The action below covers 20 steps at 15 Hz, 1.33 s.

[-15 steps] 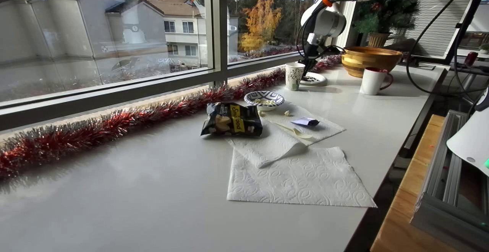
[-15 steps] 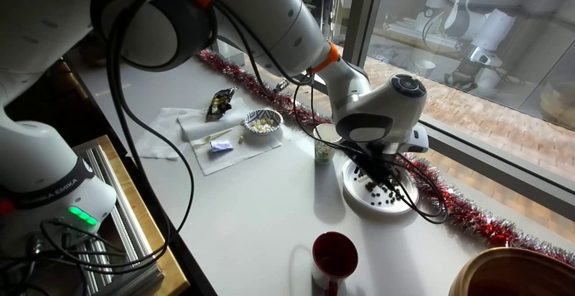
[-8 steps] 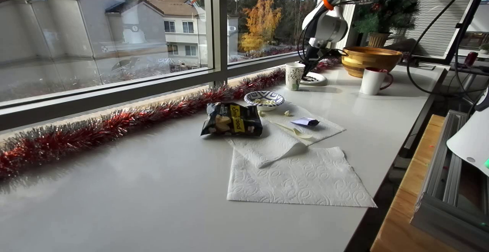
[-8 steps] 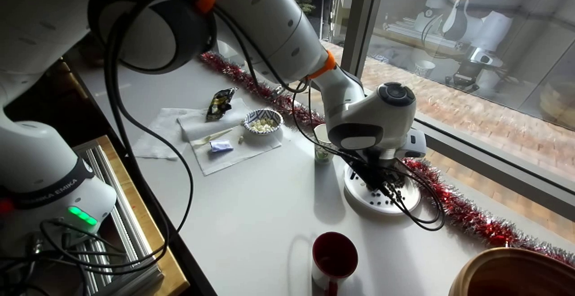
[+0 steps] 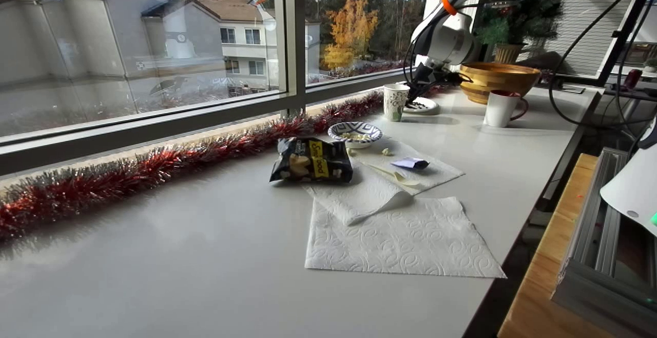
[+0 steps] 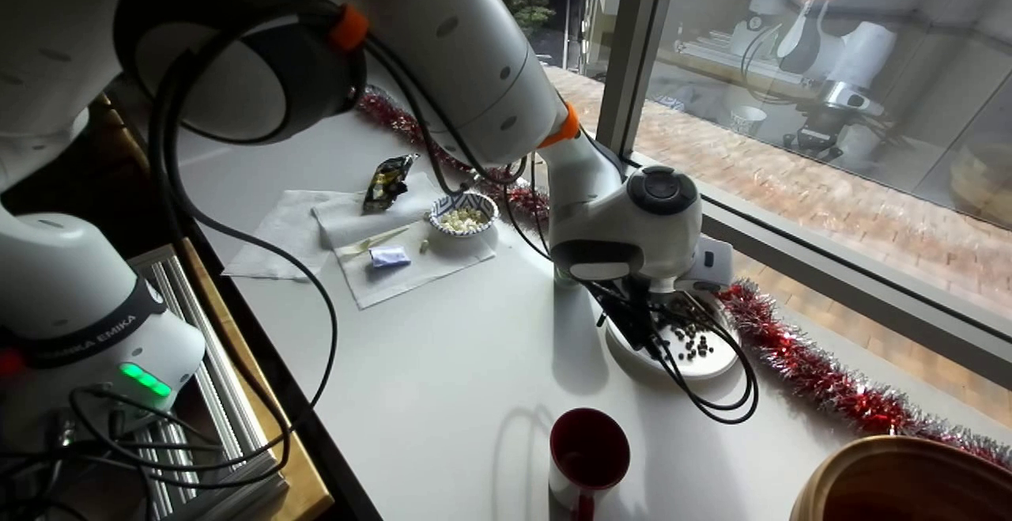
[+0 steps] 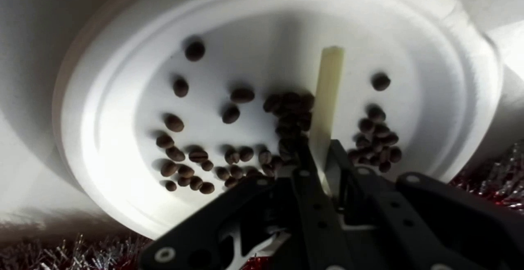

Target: Use the spoon to move the contents on the plate to the cup

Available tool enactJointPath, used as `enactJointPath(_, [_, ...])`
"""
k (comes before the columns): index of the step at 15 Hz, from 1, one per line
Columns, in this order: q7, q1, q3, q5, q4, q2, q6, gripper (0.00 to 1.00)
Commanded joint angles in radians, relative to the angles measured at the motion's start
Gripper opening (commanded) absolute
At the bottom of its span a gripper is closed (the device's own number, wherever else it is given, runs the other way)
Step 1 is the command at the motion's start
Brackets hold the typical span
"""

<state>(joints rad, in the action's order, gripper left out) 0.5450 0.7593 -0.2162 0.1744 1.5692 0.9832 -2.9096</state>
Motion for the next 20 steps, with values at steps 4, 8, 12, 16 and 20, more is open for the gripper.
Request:
enactJointPath(4, [-0.007, 0.156, -0.151, -0.041, 0.228, -0.114, -0.186, 0.03])
enactJointPath(8, [-0.109, 0.129, -0.078, -0.09, 0.348, -0.228, -0.23, 0.03])
enactJointPath(12, [-0.19, 0.066, 0.028, -0.132, 0.477, -0.369, -0.263, 0.03])
enactJointPath(16, [-0.251, -0.04, 0.174, -0.169, 0.616, -0.51, -0.288, 0.03])
enactJointPath(20, [-0.284, -0.115, 0.283, -0.179, 0.71, -0.618, -0.226, 0.03])
